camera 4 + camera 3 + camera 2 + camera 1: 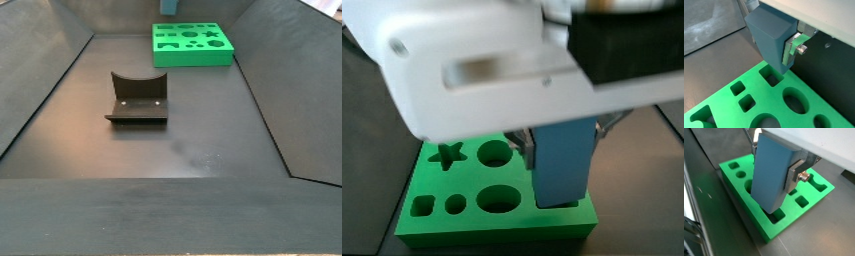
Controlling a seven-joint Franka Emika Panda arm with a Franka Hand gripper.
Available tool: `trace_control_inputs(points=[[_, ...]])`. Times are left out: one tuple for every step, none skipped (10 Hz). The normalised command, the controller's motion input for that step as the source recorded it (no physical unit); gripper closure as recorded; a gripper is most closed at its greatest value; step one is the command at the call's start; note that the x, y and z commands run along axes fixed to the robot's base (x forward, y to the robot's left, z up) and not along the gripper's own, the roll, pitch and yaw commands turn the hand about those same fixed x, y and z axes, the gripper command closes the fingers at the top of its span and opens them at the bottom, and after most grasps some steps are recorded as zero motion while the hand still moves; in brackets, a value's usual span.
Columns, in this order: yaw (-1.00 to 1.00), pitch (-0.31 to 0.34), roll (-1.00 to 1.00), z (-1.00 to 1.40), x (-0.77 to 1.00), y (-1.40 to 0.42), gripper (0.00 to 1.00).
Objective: Pick up the rectangle object. Move up. Place the rectangle object on the fixture. Regrasp the rectangle object. Move to above the board. Insert the rectangle object.
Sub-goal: Insert the rectangle object.
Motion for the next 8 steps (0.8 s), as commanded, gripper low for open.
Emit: trace_control_inputs(points=[[0.0, 0.0, 0.2, -0.18, 0.17, 0.0, 1.0], [-0.02, -0.009, 0.23, -0.23, 0.18, 0.0, 1.0], [-0.19, -0.023, 0.25, -0.22, 0.13, 0.0, 1.0], [-0.18, 0.0, 0.26, -0.15, 0.13, 0.07, 1.0], [-0.05, 0.0, 0.2, -0.1, 0.01, 0.04, 1.0], [-0.06, 0.0, 0.2, -0.1, 0.04, 0.06, 1.0], [-0.01, 0.0, 0.21, -0.15, 0.03, 0.14, 1.0], [0.0, 0.0, 0.16, -0.13, 0.0, 0.09, 1.0]])
